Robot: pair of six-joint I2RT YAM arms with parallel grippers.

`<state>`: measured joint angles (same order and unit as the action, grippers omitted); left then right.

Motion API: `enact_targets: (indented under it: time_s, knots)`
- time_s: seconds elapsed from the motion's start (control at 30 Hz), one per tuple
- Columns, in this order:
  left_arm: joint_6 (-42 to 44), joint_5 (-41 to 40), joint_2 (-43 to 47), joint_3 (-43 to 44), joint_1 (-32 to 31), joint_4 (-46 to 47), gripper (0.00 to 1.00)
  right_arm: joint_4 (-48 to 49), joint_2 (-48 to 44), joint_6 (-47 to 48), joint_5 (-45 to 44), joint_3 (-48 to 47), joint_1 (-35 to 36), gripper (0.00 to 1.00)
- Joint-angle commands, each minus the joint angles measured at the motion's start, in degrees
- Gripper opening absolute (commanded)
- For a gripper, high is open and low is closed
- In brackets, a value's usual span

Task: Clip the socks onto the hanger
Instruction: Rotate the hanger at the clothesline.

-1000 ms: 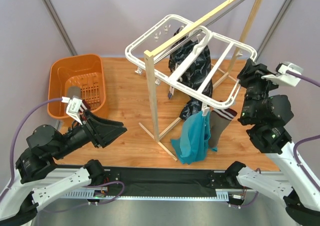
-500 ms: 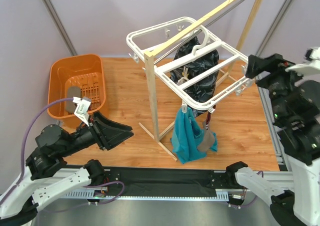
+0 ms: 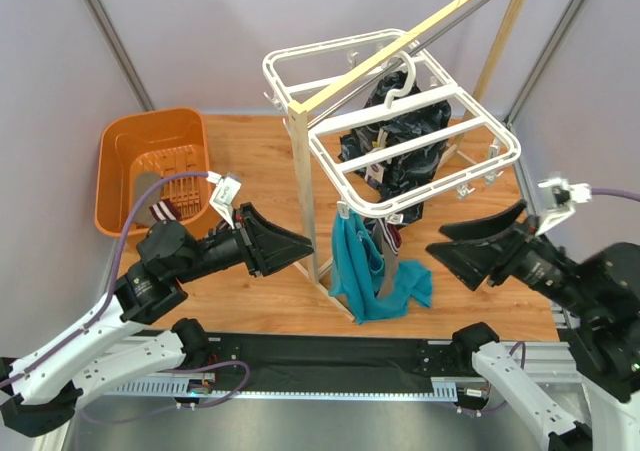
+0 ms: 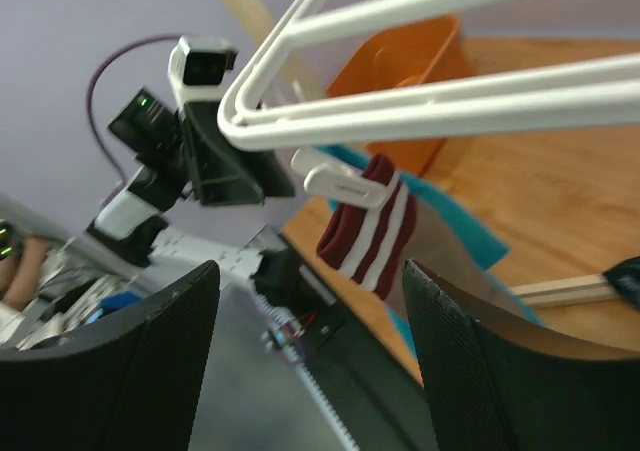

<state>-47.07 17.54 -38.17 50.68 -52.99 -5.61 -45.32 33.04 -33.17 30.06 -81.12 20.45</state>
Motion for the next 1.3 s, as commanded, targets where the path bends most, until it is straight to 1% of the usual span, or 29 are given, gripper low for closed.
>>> enact_targets:
  time_s: [0.0,0.07,0.13,0.2,0.23,0.3,0.37,0.43,0.47,0.5,0.53,0.57,0.6,0.67,0.7,0.77,0.8,0.87,0.9,0.97,1.0,1.03,1.13,1.17,1.2,1.27]
  knots:
    - [-0.5,0.0,0.6,-0.4,0.1,7.6,0.41,12.4,-3.0,-8.7,19.3,4.0,-0.1,0.75]
    - [1.5,-2.4,2.0,1.1,0.1,2.8,0.42,11.1,-3.9,-8.5,17.5,3.8,-0.6,0.76]
    - [3.9,-4.4,3.0,3.8,0.1,-3.1,0.43,10.3,-4.0,-9.6,18.2,4.4,-2.3,0.76]
    - [4.8,-5.2,4.2,4.7,0.1,-5.2,0.45,2.1,-1.9,-6.7,18.9,3.2,-4.7,0.73]
    - [5.4,-5.9,4.5,5.2,0.1,-6.7,0.45,-0.2,-2.0,-4.1,18.3,3.8,-4.4,0.73]
    - [5.8,-6.7,5.6,5.3,0.1,-7.9,0.46,-0.5,-3.2,-3.5,17.2,4.8,-3.5,0.73]
    - [6.0,-8.2,6.5,5.1,0.1,-9.7,0.47,-1.0,-3.4,-5.0,18.3,5.6,-3.0,0.73]
    - [6.4,-9.8,6.8,5.2,0.1,-11.6,0.47,0.0,-3.1,-5.9,20.0,7.1,-1.3,0.73]
    - [6.5,-10.4,6.9,5.4,0.1,-12.1,0.48,-0.1,-2.7,-5.6,19.4,8.4,0.8,0.73]
    - [6.6,-10.4,6.8,5.4,0.1,-12.5,0.48,-2.2,-1.7,-3.9,19.4,8.3,0.8,0.73]
    - [6.7,-10.6,6.7,5.5,0.1,-12.6,0.48,-4.9,-0.6,-0.7,16.8,7.6,3.2,0.73]
    - [6.6,-10.6,6.5,5.6,0.1,-12.7,0.48,-10.6,1.6,1.9,14.7,5.9,4.6,0.73]
    - [6.6,-10.2,6.2,5.6,0.1,-12.6,0.48,-12.9,2.4,5.7,11.0,5.6,6.4,0.73]
    - [6.2,-10.0,6.0,5.5,0.1,-12.5,0.48,-12.8,1.6,6.1,10.7,8.2,7.6,0.72]
    - [6.1,-10.1,5.9,5.3,0.1,-12.5,0.48,-12.3,1.1,5.9,10.4,12.6,8.4,0.72]
    - [5.8,-10.6,6.1,4.6,0.1,-12.8,0.48,-12.0,-1.0,7.2,5.9,16.8,10.8,0.69]
    - [5.5,-11.2,6.2,3.9,0.1,-12.7,0.48,-12.0,-1.8,8.3,0.4,21.4,14.1,0.66]
    - [5.4,-11.4,6.1,3.4,0.1,-12.5,0.49,-11.6,-3.1,8.2,-5.5,25.1,18.6,0.64]
    - [5.5,-11.2,5.7,3.5,0.1,-12.8,0.50,-11.1,-5.3,7.6,-11.2,28.0,23.5,0.64]
    - [5.6,-10.9,5.1,3.6,0.1,-12.8,0.50,-8.3,-8.7,4.2,-17.4,31.6,28.3,0.63]
    - [5.6,-10.8,5.0,3.5,0.1,-12.9,0.50,-7.1,-12.0,2.7,-22.0,33.5,32.2,0.63]
    - [5.7,-10.8,4.9,3.3,0.1,-12.8,0.50,-5.6,-13.6,1.5,-23.5,38.1,33.5,0.64]
    - [5.4,-10.8,4.9,2.4,0.1,-12.1,0.50,2.7,-14.4,-2.9,-28.7,44.8,39.4,0.68]
    - [5.4,-10.9,4.9,2.2,0.1,-12.1,0.50,2.7,-13.3,-5.6,-32.6,45.2,41.5,0.69]
    - [5.4,-10.5,4.7,2.1,0.1,-12.2,0.51,2.2,-11.5,-7.3,-42.4,45.0,46.7,0.74]
    - [5.5,-10.3,4.6,2.1,0.1,-12.5,0.51,2.3,-5.9,-12.5,-52.5,44.2,53.5,0.81]
